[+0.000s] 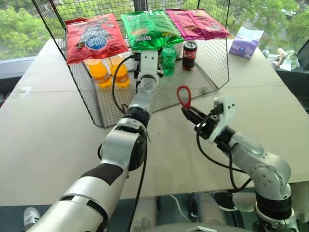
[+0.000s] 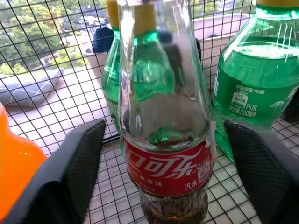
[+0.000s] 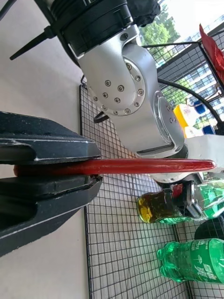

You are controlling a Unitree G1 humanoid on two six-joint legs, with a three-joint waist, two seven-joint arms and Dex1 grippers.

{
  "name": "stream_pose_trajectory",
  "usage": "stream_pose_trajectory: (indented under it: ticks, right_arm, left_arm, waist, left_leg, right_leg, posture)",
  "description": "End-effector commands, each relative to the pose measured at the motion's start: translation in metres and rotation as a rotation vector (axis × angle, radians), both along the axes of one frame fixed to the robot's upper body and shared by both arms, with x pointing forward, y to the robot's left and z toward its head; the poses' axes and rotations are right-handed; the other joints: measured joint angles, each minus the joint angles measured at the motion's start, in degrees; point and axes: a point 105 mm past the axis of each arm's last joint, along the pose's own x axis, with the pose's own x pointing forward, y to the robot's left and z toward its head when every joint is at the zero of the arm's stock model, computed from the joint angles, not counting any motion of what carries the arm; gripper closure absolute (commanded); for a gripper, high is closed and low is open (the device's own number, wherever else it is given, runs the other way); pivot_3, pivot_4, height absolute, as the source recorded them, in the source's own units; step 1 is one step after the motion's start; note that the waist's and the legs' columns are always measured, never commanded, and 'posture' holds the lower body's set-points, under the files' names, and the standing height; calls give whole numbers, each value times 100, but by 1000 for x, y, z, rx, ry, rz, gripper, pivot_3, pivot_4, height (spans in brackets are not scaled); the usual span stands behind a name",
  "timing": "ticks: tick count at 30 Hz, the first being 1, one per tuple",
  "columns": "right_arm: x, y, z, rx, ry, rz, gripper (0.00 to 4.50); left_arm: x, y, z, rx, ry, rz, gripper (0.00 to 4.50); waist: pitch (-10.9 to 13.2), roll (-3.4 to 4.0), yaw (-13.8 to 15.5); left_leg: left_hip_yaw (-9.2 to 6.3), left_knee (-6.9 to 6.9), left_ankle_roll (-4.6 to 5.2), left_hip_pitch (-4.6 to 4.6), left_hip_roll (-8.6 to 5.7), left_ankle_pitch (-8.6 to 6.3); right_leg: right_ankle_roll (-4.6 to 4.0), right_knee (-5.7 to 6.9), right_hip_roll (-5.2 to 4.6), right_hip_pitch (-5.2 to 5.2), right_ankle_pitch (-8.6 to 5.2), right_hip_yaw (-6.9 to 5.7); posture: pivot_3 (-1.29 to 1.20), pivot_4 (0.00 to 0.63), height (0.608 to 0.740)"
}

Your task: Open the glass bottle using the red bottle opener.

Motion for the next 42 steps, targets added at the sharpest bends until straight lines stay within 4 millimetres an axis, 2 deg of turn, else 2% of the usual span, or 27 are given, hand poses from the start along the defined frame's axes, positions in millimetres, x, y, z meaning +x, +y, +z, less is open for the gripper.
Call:
stream_pose_trajectory:
  ticks: [1,12,18,23,36,39,42]
  right_arm:
    - [-5,-3,14,19,-59,1,4500]
    - [-5,-6,14,11,-57,-5,4500]
    - [-4,-7,14,3,-54,1,4500]
    - [-2,-8,13,-5,-52,13,4500]
    - [3,-9,15,-27,-56,46,4500]
    - [3,-9,16,-33,-57,54,4500]
    - [3,-11,15,-42,-56,59,4500]
  left_arm:
    - [1,1,24,1,-78,6,2172]
    - [-2,6,26,-11,-115,-1,2173]
    - [-16,4,35,-35,-174,-121,2173]
    - [-32,8,29,-21,-154,-205,2173]
    - [-73,-1,23,58,-69,-668,2173]
    - [-82,-1,21,55,-46,-765,2173]
    - [-99,-6,25,-9,-30,-922,2173]
  waist:
    - [0,0,-1]
    - [0,0,-5]
    - [0,1,-11]
    - [0,1,-5]
    - [1,3,-8]
    - [1,3,-2]
    - [2,4,-1]
  left_leg:
    - [0,0,0,0,0,0]
    - [0,0,0,0,0,0]
    - [0,-1,-2,0,1,1]
    - [2,0,-2,-1,1,1]
    - [1,2,-2,3,1,1]
    - [1,2,-2,3,1,1]
    - [1,2,-2,3,1,1]
  right_leg:
    - [0,0,0,0,0,0]
    - [0,1,0,0,0,0]
    - [-1,3,0,-1,0,1]
    - [-1,2,-1,-1,0,3]
    - [-2,8,1,-1,0,5]
    - [-2,8,1,-1,0,6]
    - [-2,8,1,-1,0,7]
  posture:
    - [0,150,740]
    - [0,150,740]
    - [0,150,740]
    - [0,150,740]
    - [0,150,740]
    - [0,150,740]
    - [0,150,740]
